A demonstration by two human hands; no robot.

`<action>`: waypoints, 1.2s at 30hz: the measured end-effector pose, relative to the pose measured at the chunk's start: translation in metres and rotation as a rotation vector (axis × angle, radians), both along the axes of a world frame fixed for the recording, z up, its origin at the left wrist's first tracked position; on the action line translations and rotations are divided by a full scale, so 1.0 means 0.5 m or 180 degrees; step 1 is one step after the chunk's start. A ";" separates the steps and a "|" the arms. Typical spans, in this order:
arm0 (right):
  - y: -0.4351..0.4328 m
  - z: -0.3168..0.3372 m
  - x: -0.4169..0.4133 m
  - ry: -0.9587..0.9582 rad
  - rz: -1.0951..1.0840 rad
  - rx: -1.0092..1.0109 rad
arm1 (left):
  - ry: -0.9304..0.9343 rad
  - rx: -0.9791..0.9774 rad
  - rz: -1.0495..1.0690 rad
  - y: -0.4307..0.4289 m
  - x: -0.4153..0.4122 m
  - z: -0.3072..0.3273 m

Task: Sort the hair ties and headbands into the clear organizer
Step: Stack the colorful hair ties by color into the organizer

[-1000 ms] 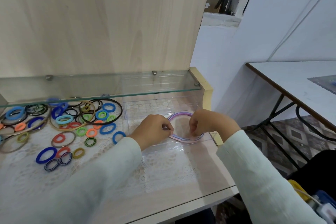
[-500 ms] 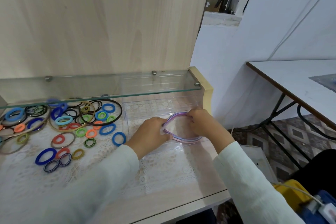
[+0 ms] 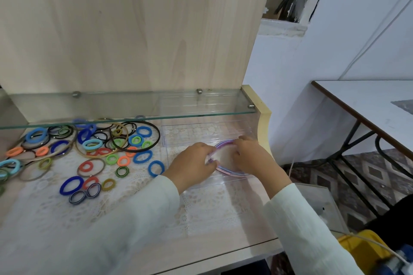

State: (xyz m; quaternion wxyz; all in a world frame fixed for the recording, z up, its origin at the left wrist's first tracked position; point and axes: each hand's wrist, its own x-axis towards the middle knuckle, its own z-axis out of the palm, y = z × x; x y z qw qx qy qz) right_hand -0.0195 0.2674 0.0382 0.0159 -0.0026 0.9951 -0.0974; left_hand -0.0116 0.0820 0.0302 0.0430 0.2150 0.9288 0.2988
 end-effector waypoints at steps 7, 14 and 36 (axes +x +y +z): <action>-0.081 0.025 0.035 0.0673 0.0127 -0.0842 | 0.1050 0.0333 0.0411 -0.058 0.037 0.003; -0.215 0.018 0.064 0.1279 0.0375 -0.1426 | 0.1635 0.0611 0.1060 -0.178 0.075 -0.019; -0.481 -0.089 0.102 0.1345 0.2104 -0.1347 | 0.1771 -0.0337 0.1228 -0.501 0.169 -0.071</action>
